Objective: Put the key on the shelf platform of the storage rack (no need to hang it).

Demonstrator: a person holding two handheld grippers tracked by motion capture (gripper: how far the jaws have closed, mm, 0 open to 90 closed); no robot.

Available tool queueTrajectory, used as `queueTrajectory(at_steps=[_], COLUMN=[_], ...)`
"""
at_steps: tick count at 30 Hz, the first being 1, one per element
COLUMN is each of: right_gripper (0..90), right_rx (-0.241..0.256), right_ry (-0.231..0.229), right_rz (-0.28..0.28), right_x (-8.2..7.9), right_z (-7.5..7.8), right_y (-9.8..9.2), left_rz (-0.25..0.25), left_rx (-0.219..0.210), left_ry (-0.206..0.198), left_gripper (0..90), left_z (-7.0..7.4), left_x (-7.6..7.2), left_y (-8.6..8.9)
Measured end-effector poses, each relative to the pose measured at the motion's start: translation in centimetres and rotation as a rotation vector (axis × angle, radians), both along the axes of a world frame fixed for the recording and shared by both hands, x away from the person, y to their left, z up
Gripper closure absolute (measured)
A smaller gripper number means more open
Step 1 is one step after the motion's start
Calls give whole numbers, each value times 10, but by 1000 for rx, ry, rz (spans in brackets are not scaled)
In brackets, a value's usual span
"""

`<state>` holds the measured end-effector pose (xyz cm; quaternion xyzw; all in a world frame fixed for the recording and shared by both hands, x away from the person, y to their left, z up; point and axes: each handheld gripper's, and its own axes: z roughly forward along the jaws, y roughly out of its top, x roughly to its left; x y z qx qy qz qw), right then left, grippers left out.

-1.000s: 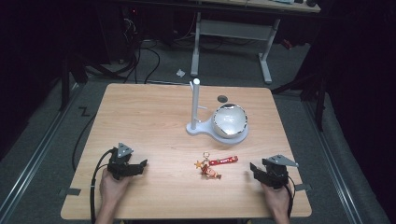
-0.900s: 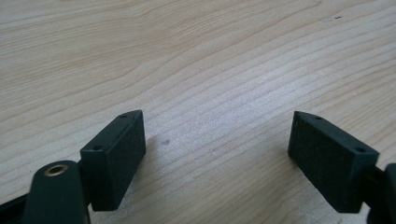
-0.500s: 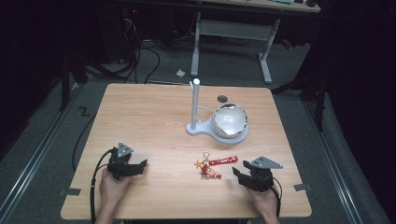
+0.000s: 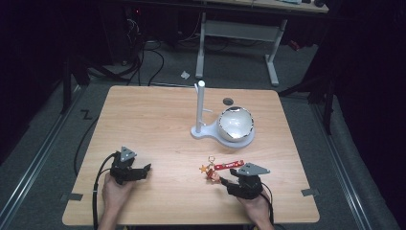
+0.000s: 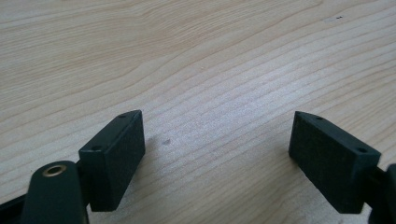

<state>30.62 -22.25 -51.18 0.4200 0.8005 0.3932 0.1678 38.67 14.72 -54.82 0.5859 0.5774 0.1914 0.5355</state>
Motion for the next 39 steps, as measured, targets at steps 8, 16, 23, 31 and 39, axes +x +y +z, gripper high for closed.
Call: queueTrajectory(at_steps=[8,16,23,31,39], right_gripper=[451,452,564,602,606], right_rx=[-9,-47,-105,-83,6], right_ry=[17,27,6,2,-23], right_rz=[68,76,69,75,60], right_x=[6,13,14,14,12], right_z=[-7,-14,-18,-18,-8], right_y=[21,30,35,33,22], left_rz=[0,0,-2,-1,-1], left_rx=[-2,-3,2,4,4], left_ry=[0,0,0,-3,-4], left_gripper=[188,187,185,184,185], left_z=[0,0,0,0,0], left_x=[0,0,0,0,-1], left_y=[0,0,0,0,0])
